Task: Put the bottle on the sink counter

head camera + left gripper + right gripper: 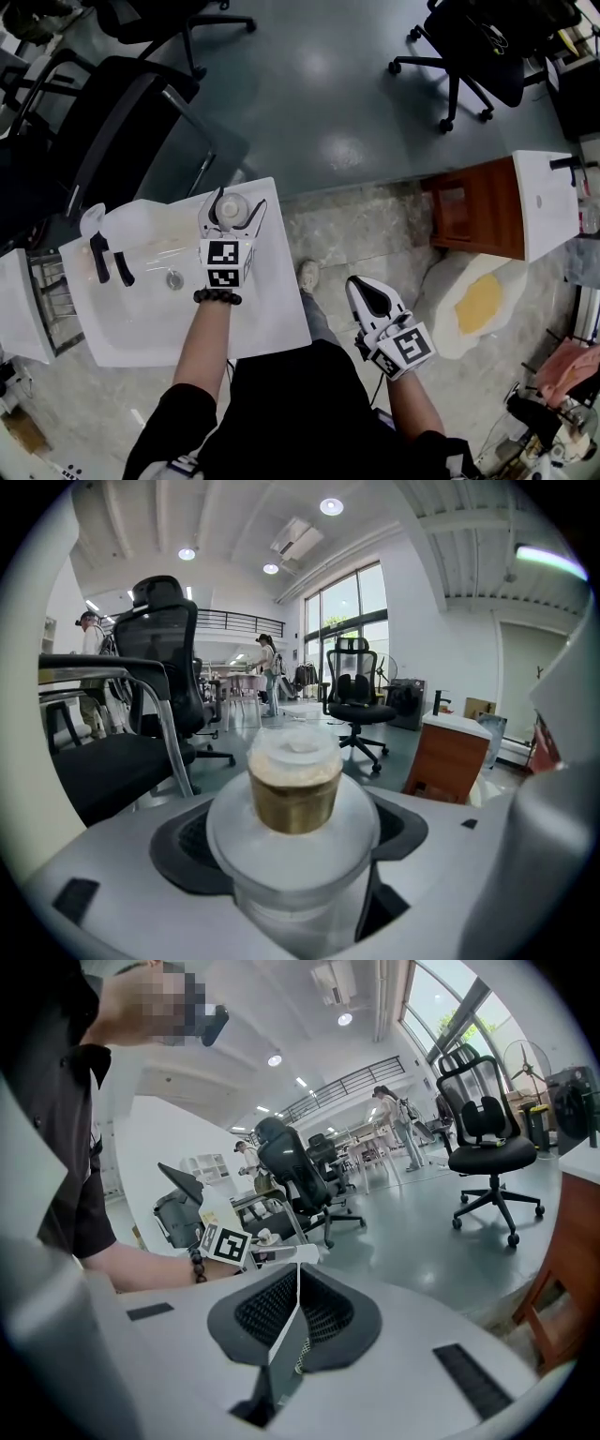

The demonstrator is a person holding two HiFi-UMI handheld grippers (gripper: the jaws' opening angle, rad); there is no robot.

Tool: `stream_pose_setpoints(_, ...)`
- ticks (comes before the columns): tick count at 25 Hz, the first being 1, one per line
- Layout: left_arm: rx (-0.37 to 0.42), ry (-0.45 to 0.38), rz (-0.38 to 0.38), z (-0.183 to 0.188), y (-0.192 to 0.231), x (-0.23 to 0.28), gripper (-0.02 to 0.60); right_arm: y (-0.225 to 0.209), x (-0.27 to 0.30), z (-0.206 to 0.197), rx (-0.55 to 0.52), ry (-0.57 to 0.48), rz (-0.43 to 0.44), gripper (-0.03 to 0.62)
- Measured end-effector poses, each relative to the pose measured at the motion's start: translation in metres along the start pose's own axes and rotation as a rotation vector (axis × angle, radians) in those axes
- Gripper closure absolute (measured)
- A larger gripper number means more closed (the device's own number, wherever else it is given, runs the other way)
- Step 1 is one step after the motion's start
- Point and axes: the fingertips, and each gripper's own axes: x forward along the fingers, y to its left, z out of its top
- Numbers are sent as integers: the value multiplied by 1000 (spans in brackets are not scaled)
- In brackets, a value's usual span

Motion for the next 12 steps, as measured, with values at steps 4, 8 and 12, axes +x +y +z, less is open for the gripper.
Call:
stream_pose_setpoints(4, 1, 21, -26, -7, -5, -5, 187, 10, 6, 4, 25, -23, 14, 562)
stream_pose_setpoints(8, 12, 22, -37, -6, -7, -17, 183, 31, 17, 10, 7, -47, 37, 562)
stream_pose_setpoints(12, -26, 21, -72, -8, -8, -39, 173, 50, 22, 9, -3, -51, 48, 562)
